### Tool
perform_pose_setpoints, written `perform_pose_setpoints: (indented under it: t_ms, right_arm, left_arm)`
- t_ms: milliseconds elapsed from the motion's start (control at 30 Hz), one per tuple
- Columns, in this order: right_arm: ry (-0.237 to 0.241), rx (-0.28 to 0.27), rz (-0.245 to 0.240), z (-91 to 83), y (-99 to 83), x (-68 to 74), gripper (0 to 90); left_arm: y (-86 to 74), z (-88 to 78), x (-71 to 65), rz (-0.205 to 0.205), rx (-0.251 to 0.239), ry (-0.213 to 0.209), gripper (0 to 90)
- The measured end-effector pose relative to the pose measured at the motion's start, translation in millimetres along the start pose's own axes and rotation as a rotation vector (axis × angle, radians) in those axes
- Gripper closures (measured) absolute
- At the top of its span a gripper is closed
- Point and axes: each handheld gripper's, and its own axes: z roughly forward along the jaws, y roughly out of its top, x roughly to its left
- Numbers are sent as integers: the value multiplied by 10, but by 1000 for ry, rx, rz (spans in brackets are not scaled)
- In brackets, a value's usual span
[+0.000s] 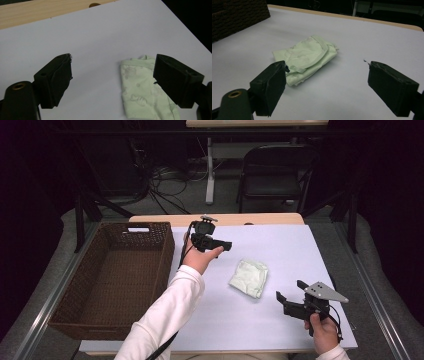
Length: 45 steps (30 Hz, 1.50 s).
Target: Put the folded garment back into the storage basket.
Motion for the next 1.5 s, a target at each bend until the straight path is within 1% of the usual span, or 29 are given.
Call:
perform_pose_setpoints:
  t_ms: [67,100,133,167,233,267,367,433,467,500,533,600,633,667,700,733,767,800,833,900,933,1033,1067,1300,1400,1433,1467,1500]
  right_arm:
    - [1,-3,-3,4,-2,-5,146]
    - [1,-2,-2,6,-2,-7,146]
    - [2,3,0,3,-1,-8,146]
    - [1,1,1,5,-2,-12,146]
    - [0,0,-7,4,-1,-21,146]
    - [-5,5,-4,3,-1,-20,146]
    - [3,1,4,14,-5,-19,146]
    - [4,2,-2,17,-6,-27,146]
    - [-1,5,-2,21,-8,-31,146]
    - [0,5,-2,24,-9,-34,146]
    - [2,6,1,24,-10,-34,146]
    - [-1,5,0,24,-10,-35,146]
    - [2,4,2,21,-10,-33,146]
    - [1,4,0,19,-9,-33,146]
    - [1,3,0,20,-10,-33,146]
    - [2,5,1,20,-10,-31,146]
    - [3,5,-4,20,-9,-28,146]
    - [3,5,-4,20,-9,-28,146]
    - [5,6,-4,18,-8,-22,146]
    - [6,6,-4,18,-8,-21,146]
    - [9,5,-2,18,-7,-18,146]
    - [6,3,-6,15,-8,-20,146]
    - [6,3,-6,15,-8,-20,146]
    - [6,7,-10,9,-12,-15,146]
    - [4,6,-15,6,-11,-18,146]
    - [4,6,-16,6,-11,-18,146]
    - [5,7,-16,7,-12,-17,146]
    - [5,7,-16,7,-12,-17,146]
  left_arm:
    - [0,52,-9,-1,7,-4,155]
    - [-2,79,-16,-8,11,-7,155]
    - [-2,107,-13,-4,14,-9,155]
    - [-9,160,-20,-10,20,-12,157]
    - [-12,186,-17,-6,23,-14,157]
    - [-19,212,-21,-11,27,-16,157]
    - [-40,291,-32,-15,38,-23,164]
    - [-52,339,-34,-8,47,-30,175]
    - [-59,360,-40,-11,52,-32,182]
    - [-63,378,-38,-4,61,-34,185]
    - [-73,403,-49,-17,61,-40,187]
    - [-83,439,-55,-17,70,-46,189]
    - [-82,446,-56,-24,87,-58,189]
    - [-86,465,-55,-17,82,-52,189]
    - [-90,477,-64,-34,83,-58,190]
    - [-90,485,-62,-29,88,-59,191]
    - [-90,496,-61,-26,104,-69,193]
    - [-90,496,-61,-26,104,-69,200]
    - [-97,507,-74,-38,103,-67,213]
    - [-101,522,-71,-27,111,-72,223]
    - [-105,530,-78,-33,114,-71,223]
    - [-114,553,-77,-22,131,-73,231]
    - [-119,561,-78,-27,133,-80,231]
    - [-158,608,-59,-29,176,-117,280]
    - [-172,624,-46,-27,192,-120,290]
    - [-172,626,-33,-13,200,-123,293]
    - [-177,630,-27,-9,203,-126,307]
    - [-184,638,-24,-13,203,-130,307]
